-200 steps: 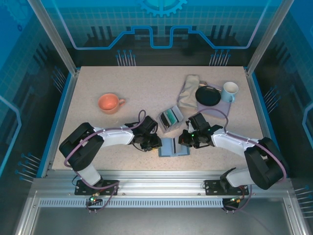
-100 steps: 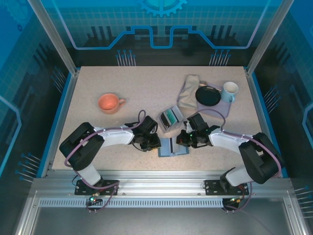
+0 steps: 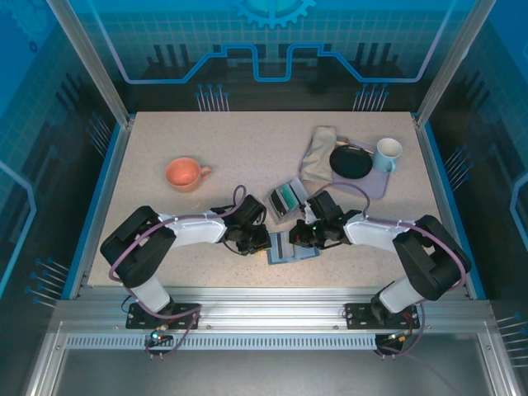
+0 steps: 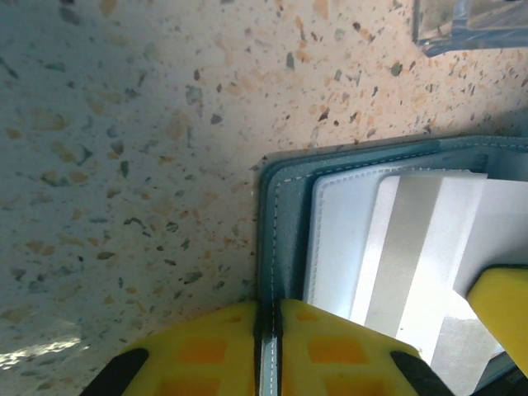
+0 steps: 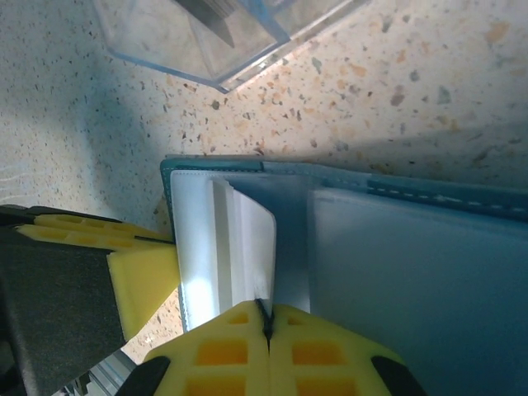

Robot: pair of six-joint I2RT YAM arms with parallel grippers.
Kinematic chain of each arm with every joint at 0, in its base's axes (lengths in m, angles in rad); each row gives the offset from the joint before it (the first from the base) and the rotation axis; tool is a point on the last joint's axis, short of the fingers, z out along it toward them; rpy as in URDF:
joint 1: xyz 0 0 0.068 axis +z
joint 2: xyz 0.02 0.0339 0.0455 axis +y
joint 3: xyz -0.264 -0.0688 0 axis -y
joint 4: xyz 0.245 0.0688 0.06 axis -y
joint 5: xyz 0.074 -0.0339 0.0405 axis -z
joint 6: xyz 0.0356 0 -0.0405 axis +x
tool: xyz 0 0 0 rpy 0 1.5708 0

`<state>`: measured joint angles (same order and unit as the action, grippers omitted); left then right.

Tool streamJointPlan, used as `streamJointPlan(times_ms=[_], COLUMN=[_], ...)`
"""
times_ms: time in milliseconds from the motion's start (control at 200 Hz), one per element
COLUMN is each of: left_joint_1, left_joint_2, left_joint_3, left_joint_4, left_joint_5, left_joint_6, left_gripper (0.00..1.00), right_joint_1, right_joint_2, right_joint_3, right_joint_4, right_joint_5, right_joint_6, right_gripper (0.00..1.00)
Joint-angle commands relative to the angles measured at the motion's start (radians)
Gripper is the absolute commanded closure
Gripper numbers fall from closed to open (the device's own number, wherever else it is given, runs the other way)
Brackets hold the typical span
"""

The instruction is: Put the credit cards into the card holder

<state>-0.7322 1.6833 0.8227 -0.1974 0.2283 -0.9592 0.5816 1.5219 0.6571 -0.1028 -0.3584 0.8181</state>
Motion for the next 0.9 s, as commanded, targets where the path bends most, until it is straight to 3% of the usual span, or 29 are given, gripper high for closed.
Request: streamJointPlan(times_ms=[0,185,365,630,760,895], left_joint_1=[-0.015,-0.015,-0.014,-0.014,-0.015,-0.015], left_joint_2=[0.059,0.062,0.061,0.056,0.059,0.056], left_joint_3=[-0.001,0.002,0.006,0.006,0.009,0.009], left_joint_4=[0.002,0.014,-0.002,-0.010,-0.012,-0.009], left_joint_5=[0.010,0.016,0.007,-0.001,-0.003,0.003], left_joint_6=[0.020,0.019,0.025,0.024,0.028,0.031], left_gripper=[0.87,0.88,0.89,0.89,0.90,0.90], right_joint_1=[-0.008,0.024,0.045,0.007,-0.005,0.004], right_joint_2=[0.010,0.057,0.083,-0.023,-0.033,0.022], right_joint_3=[0.004,0.000,0.022,0.037,0.045,0.059], right_joint_4=[-0.114,-0.004,-0.003,-0.167,-0.191,-0.162], right_joint_5=[-0.018,-0.062,-0.044,0.025,0.033,0.005], right_joint_6=[-0.058,0.001,0.010,-0.068,-0.087,-0.075], right_gripper=[1.00,0.97,0.94,0.65,0.66,0.82])
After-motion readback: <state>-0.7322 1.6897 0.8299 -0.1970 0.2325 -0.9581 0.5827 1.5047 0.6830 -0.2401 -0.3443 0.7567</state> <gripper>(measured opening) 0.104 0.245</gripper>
